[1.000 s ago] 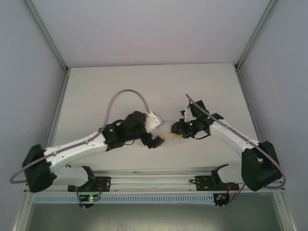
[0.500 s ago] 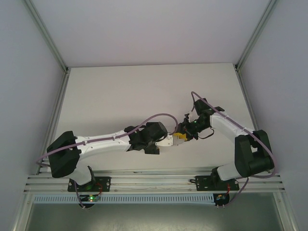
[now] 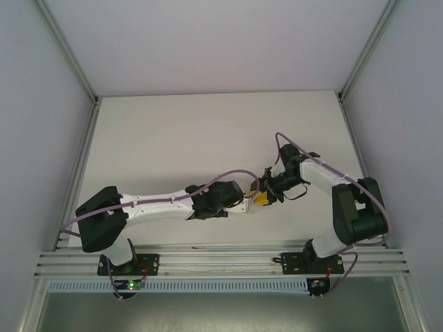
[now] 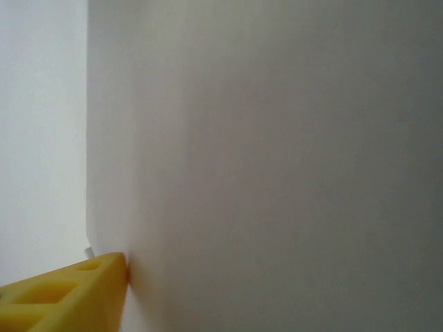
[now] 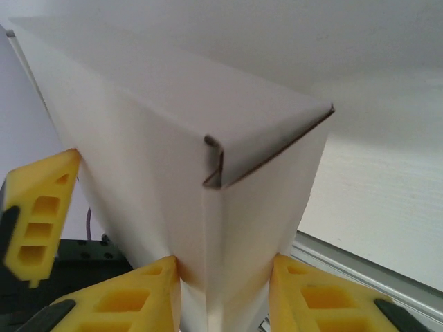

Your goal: Assemble paper box

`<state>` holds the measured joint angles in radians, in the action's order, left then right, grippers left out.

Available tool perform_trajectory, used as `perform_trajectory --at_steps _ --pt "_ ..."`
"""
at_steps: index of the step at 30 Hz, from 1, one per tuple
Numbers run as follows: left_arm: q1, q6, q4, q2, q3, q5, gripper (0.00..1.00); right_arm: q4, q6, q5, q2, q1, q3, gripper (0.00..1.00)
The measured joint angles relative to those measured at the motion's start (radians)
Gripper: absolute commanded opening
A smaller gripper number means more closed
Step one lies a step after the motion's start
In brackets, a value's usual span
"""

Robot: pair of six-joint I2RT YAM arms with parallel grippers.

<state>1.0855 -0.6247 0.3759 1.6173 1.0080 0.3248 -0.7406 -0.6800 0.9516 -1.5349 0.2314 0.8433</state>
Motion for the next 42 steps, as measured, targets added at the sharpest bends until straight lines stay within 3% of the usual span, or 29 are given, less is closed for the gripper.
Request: perform_trajectory --at_steps 4,6,7,8,9,17,21,24,28,33,37,42 --pt "0.001 -0.003 -0.005 0.002 0.0 0.002 0.41 -0.001 -0.003 -0.001 0.0 0.0 -0.001 0.4" --pt "0.001 -0.01 -0.009 0.002 0.0 0.006 0.41 -0.003 -0.003 -0.001 0.0 0.0 -0.001 0.47" --pt "0.001 -0.013 -0.013 0.002 0.0 0.007 0.4 -0.004 -0.005 0.0 0.0 0.0 -0.001 0.58" --pt "0.001 -0.015 -0.018 0.002 -0.001 0.009 0.39 -0.007 -0.005 0.003 0.0 0.0 -0.001 0.91" --pt "0.001 -0.016 -0.025 0.002 -0.001 0.009 0.39 -0.011 -0.002 0.009 0.0 0.0 -0.001 0.98" --pt "0.002 -0.011 -0.031 0.005 0.003 0.008 0.37 -0.04 0.033 -0.046 0.098 -0.058 -0.001 0.98" --pt "-0.006 0.024 0.053 0.018 0.056 -0.036 0.37 -0.06 0.071 -0.207 0.293 -0.111 0.01 0.98" --pt "-0.029 0.048 0.132 0.018 0.115 -0.138 0.37 -0.024 0.085 -0.353 0.476 -0.135 0.014 0.98" --pt "-0.101 0.079 0.268 0.018 0.217 -0.321 0.39 0.203 0.112 -0.433 0.74 -0.145 -0.044 0.98" --pt "-0.223 0.118 0.445 0.05 0.348 -0.511 0.41 0.575 0.166 -0.382 0.981 -0.141 -0.244 0.98" --pt "-0.305 0.133 0.589 0.155 0.444 -0.624 0.44 0.696 0.271 -0.328 0.982 -0.062 -0.314 0.93" --pt "-0.338 0.111 0.729 0.275 0.533 -0.711 0.49 0.714 0.466 -0.351 0.845 0.164 -0.333 0.9"
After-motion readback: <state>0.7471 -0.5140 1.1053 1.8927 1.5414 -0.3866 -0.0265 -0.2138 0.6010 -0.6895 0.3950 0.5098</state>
